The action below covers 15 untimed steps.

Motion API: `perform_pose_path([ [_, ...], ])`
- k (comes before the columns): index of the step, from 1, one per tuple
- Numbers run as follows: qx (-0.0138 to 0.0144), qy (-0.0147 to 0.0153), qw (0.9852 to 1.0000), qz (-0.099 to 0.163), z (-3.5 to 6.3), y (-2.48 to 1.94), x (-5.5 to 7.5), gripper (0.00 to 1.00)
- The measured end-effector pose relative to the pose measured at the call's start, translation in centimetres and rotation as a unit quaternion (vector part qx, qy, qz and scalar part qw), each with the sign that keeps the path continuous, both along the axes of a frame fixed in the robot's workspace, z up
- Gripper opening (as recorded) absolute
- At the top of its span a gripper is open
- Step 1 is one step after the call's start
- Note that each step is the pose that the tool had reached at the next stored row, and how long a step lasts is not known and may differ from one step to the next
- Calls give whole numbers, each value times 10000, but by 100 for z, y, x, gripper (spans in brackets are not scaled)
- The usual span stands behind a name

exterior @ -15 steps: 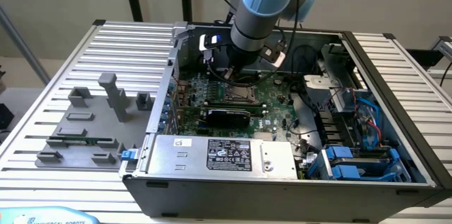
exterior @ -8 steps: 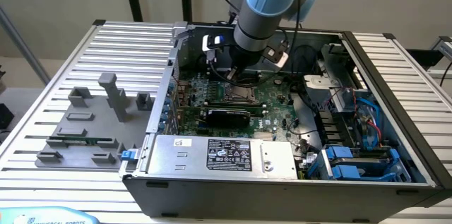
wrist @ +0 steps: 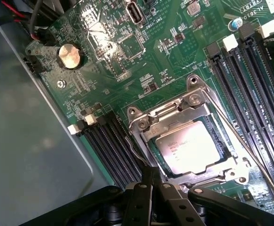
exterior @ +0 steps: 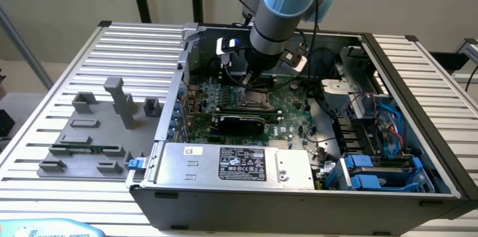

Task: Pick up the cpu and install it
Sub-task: 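Install the first cpu locking lever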

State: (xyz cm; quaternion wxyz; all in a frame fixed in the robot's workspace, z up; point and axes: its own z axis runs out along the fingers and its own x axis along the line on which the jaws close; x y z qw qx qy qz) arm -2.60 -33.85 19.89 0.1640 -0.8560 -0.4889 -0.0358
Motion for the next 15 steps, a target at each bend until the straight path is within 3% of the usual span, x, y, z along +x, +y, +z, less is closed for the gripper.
perform_pose_path([
  [15,15,0,10000,0,62,19,-66,11],
])
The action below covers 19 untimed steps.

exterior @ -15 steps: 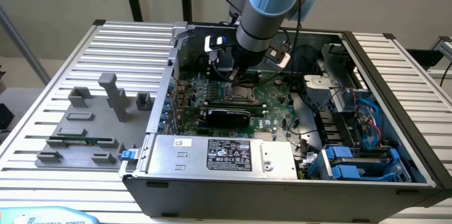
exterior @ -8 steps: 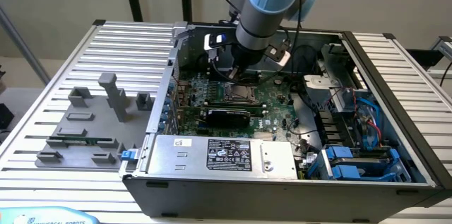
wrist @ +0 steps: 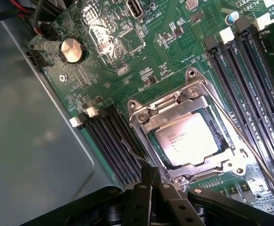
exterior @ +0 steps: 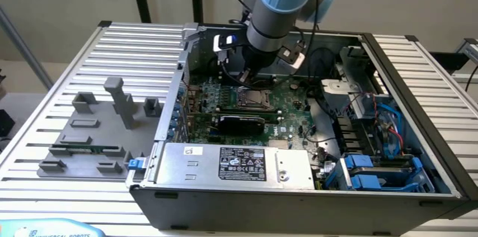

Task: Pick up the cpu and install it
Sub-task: 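Install the first cpu locking lever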

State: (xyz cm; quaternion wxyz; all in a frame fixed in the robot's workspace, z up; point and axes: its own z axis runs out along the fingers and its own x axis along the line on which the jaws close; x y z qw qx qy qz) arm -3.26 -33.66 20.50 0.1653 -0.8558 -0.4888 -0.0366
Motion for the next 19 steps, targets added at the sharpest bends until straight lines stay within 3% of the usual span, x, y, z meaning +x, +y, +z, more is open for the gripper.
perform_pose_path([
  [4,9,-5,10000,0,0,23,-30,11],
  [7,11,-29,10000,0,0,37,-43,11],
  [12,11,-103,9999,0,0,38,-43,11],
  [19,5,-239,9997,1,-5,38,-43,11],
])
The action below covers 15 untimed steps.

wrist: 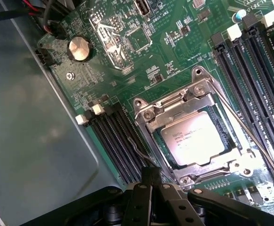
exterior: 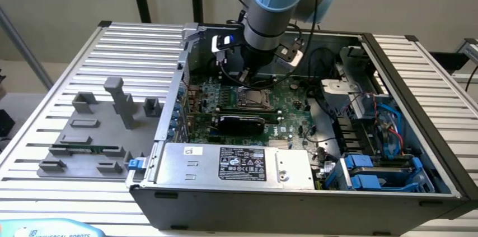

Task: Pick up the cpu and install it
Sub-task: 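Install the first cpu locking lever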

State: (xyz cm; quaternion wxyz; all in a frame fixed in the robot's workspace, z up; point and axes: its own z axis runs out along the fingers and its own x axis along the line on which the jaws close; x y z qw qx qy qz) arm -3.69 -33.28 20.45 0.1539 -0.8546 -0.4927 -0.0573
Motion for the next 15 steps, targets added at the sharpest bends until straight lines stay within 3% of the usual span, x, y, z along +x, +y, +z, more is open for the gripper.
perform_pose_path([
  [6,-33,-102,9999,0,-16,0,0,11],
  [11,-71,-131,9999,1,-25,0,0,11],
  [15,-86,-151,9998,1,-36,0,0,11],
])
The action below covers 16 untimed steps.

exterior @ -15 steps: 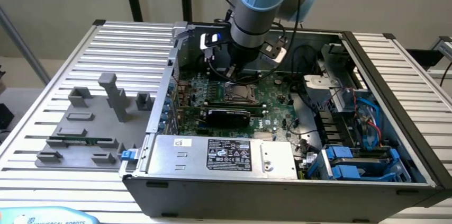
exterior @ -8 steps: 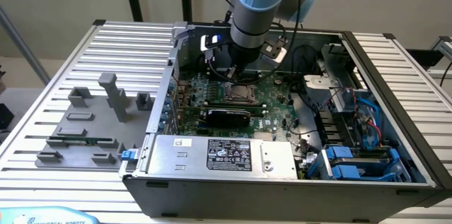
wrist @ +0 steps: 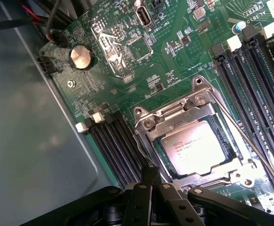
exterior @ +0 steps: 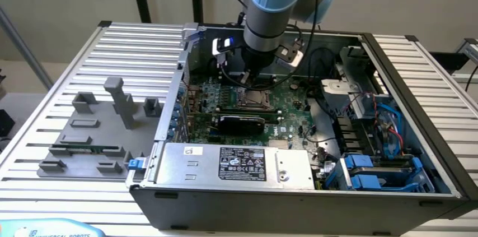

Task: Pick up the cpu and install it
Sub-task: 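Install the first cpu locking lever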

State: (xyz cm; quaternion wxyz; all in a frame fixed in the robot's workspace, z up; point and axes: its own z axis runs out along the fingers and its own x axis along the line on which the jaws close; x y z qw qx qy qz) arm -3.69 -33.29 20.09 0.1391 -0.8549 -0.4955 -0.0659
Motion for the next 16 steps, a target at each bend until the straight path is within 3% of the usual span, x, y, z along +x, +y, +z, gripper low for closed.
perform_pose_path([
  [16,-45,-16,10000,0,-34,-1,53,11],
])
